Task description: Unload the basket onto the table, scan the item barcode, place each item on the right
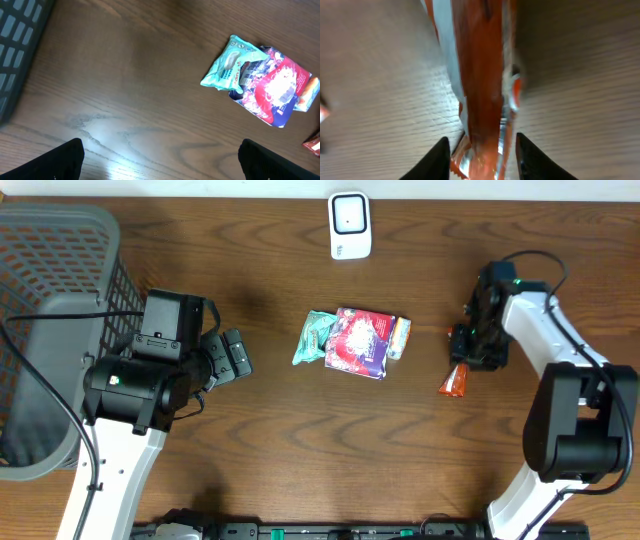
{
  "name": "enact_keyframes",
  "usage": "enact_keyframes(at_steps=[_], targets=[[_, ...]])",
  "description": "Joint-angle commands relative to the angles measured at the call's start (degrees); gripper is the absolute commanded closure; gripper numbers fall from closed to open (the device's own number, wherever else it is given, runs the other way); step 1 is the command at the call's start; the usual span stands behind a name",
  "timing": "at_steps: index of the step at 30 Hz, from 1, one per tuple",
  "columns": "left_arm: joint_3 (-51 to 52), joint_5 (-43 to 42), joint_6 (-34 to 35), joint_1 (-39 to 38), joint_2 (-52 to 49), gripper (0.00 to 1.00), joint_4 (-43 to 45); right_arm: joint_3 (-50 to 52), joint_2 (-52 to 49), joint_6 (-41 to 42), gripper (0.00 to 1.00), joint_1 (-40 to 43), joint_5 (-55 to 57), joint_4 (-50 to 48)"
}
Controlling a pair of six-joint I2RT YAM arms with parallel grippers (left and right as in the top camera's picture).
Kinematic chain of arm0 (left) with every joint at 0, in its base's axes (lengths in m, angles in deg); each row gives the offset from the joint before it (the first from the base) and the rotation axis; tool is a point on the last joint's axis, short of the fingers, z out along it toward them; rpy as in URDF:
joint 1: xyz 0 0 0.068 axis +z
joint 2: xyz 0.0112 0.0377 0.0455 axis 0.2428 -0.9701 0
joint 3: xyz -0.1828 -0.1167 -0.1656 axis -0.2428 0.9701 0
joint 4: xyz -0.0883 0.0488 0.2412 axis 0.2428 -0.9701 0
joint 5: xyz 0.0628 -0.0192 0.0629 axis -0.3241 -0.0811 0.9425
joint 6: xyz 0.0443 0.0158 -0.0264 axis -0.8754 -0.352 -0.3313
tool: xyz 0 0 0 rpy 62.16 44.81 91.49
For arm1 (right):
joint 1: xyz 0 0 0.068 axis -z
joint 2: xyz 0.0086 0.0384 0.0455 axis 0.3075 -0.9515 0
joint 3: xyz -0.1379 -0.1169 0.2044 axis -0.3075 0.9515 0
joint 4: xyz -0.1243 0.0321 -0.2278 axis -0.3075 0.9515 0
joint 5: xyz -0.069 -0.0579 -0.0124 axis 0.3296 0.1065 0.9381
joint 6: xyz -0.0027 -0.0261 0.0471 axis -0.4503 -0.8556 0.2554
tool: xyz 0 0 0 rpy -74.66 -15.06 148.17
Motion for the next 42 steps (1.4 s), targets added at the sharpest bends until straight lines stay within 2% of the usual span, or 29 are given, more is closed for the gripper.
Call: enact_keyframes(at_steps=[1, 6, 7, 15, 21, 27, 35, 38, 40, 42], targets=[[0.28, 0.55, -0.35, 0.24, -0.11, 0.02, -0.26, 3.96, 0.55, 1.36, 0.74, -1.97, 0.39, -3.26], [0.28, 0.52, -0.35, 0.24, -0.11, 0.02, -0.26, 4.28, 0.55, 1.51, 0.98, -3.28, -2.05, -5.73], [0.28, 0.55, -0.35, 0.24, -0.11, 0.02, -0.26, 3.63, 0.57, 1.51, 0.99, -3.32, -3.02, -5.44], [0.28, 0.52, -0.35, 0.24, -0.11, 0.02, -0.26, -8.50, 0.57, 0.81, 0.99, -2.08, -19.74, -3.23], [0.28, 0.55, -0.35, 0.24, -0.11, 0.02, -0.26, -11.78, 0.57, 0.83, 0.99, -1.92, -29.11, -6.19], [0.28, 0.55, -0.35, 0.24, -0.11, 0.02, -0.26, -10.47, 0.46, -3.34, 0.99, -2.12, -29.53, -6.16], [0.28, 0.52, -0.35, 0.24, -0.11, 0.02, -0.26, -5.99, -1.09, -3.32, 0.96, 0.55, -26.05, -6.78], [0.28, 0.52, -0.35, 0.24, -0.11, 0.02, -0.26, -4.31, -2.19, -5.07, 0.90, 2.12, -26.05, -6.84], [0.28, 0.55, -0.35, 0.24, -0.11, 0.02, -0.26, -3.87, -3.26, -6.75, 0.78, 3.08, -26.05, -5.99], [0.28, 0.52, -0.35, 0.24, -0.11, 0.02, -0.26, -3.87, -3.69, -7.61, 0.75, 3.52, -26.03, -5.03]])
